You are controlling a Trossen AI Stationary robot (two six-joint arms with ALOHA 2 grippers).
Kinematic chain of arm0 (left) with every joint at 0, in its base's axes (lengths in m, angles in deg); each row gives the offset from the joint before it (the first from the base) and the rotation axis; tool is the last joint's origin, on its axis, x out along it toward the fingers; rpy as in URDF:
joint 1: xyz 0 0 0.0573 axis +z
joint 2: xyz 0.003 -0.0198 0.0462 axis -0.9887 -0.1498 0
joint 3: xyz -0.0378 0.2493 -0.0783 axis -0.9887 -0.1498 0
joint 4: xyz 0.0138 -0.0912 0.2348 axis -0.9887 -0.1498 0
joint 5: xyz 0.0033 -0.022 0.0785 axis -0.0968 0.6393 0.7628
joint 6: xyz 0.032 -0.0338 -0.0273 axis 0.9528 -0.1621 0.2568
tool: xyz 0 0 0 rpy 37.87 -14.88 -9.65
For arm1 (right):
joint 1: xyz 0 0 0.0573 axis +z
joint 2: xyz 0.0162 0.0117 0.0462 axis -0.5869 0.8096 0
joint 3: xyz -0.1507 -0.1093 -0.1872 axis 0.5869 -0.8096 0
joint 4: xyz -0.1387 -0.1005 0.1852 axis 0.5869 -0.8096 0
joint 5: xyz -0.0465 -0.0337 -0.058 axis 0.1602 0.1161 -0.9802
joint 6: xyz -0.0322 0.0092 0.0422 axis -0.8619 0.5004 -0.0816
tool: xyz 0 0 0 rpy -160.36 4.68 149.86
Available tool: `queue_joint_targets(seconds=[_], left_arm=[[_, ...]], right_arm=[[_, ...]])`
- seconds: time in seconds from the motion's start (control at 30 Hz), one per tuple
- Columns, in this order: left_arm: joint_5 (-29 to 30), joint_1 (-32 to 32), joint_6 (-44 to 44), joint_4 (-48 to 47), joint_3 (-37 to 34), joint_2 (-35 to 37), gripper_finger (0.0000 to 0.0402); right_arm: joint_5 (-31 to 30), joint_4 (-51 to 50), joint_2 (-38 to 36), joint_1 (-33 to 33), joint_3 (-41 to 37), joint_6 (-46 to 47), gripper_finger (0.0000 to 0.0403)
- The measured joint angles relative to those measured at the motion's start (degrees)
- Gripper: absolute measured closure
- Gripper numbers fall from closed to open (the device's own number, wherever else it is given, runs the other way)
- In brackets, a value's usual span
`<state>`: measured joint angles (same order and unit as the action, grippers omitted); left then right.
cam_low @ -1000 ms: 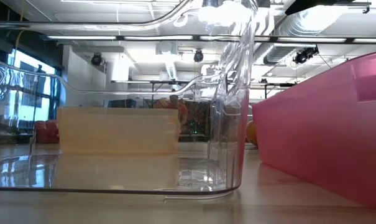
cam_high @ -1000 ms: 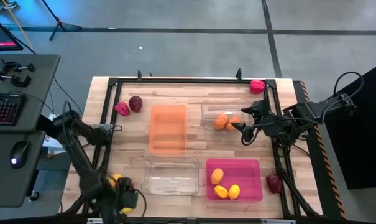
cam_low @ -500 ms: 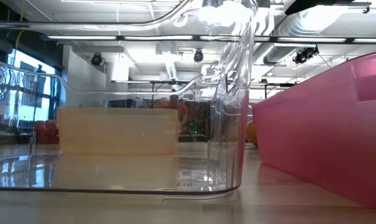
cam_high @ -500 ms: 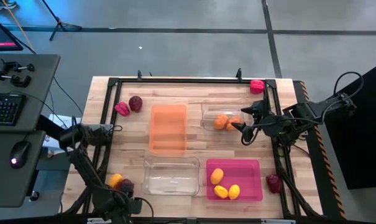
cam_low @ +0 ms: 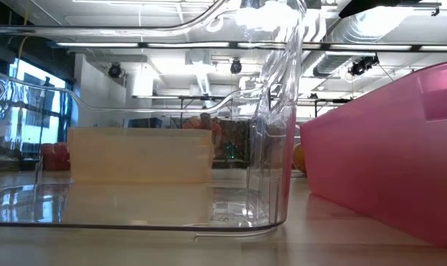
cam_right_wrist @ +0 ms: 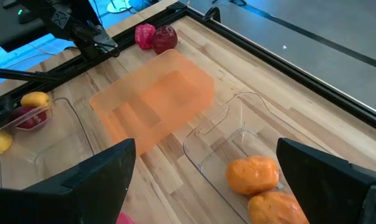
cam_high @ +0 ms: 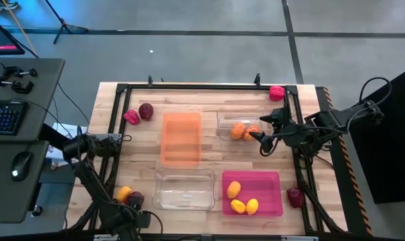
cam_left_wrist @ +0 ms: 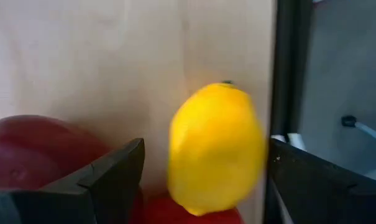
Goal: Sort produce into baskets
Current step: Put the bottom lemon into the pink bin
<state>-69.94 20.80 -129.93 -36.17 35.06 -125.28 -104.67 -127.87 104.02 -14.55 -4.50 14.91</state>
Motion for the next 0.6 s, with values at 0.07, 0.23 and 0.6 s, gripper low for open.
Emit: queue_joint_targets(seconds=[0.07, 0.23, 0.6], left_arm=[[0.58, 0.01, -0.17, 0.35, -0.62, 0.0, 0.008], [0.99, -0.01, -0.78, 0.86, -1.63, 0.0, 0.008], [-0.48, 0.22, -1.16, 4.02, -3.79, 0.04, 0.0083]], right_arm=[[0.0, 0.0, 0.0, -0.01, 0.0, 0.0, 0.0024], [-0.01, 0.0, 0.0, 0.0, 0.0, 0.02, 0.0024], [-0.39, 0.0, 0.0, 0.0, 0.0, 0.0, 0.0024]])
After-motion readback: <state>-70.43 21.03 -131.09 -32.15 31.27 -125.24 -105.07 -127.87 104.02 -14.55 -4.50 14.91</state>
